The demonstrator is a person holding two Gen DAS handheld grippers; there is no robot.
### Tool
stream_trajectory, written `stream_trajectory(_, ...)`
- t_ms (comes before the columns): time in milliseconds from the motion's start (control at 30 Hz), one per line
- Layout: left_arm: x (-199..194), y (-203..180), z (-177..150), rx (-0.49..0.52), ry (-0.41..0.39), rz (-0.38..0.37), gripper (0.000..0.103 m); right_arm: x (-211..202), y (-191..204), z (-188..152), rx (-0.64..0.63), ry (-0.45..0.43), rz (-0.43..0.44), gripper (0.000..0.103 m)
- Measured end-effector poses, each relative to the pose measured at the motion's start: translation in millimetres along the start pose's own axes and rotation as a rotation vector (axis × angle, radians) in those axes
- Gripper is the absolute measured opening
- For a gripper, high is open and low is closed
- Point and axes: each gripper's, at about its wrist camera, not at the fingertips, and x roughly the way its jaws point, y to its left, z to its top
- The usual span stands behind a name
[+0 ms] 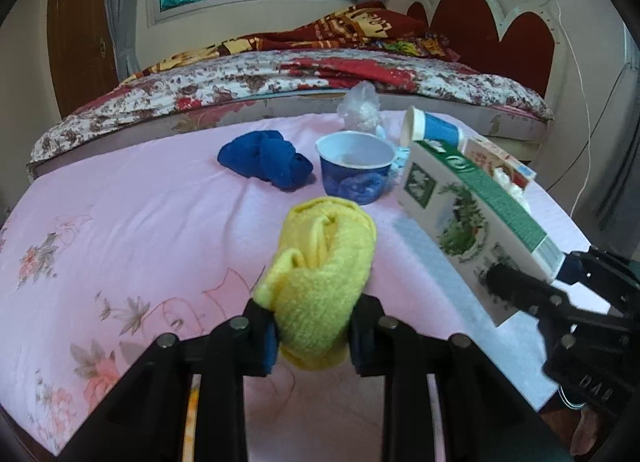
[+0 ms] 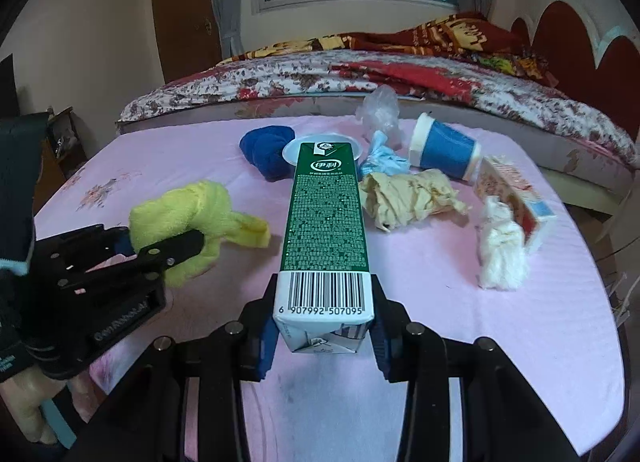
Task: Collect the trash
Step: 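Grasp the yellow cloth with the left tool while the right tool grasps the green carton, then carry the yellow cloth and green carton with both tools over the bucket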
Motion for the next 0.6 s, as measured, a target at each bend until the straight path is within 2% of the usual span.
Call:
stream_trajectory(267,-32.0,-21.3,-11.9,0.024,-0.038,-0.027,0.028,-54.2,-17.6,-21.4,0.024,-0.044,-0.043,0.041)
stream_trajectory(600,-67.4,-71.2,-24.6,0.084,-0.088,-0.098,0.028,-125.0,-51.4,-51.1,0.061,-0.088,-0.113,0.041)
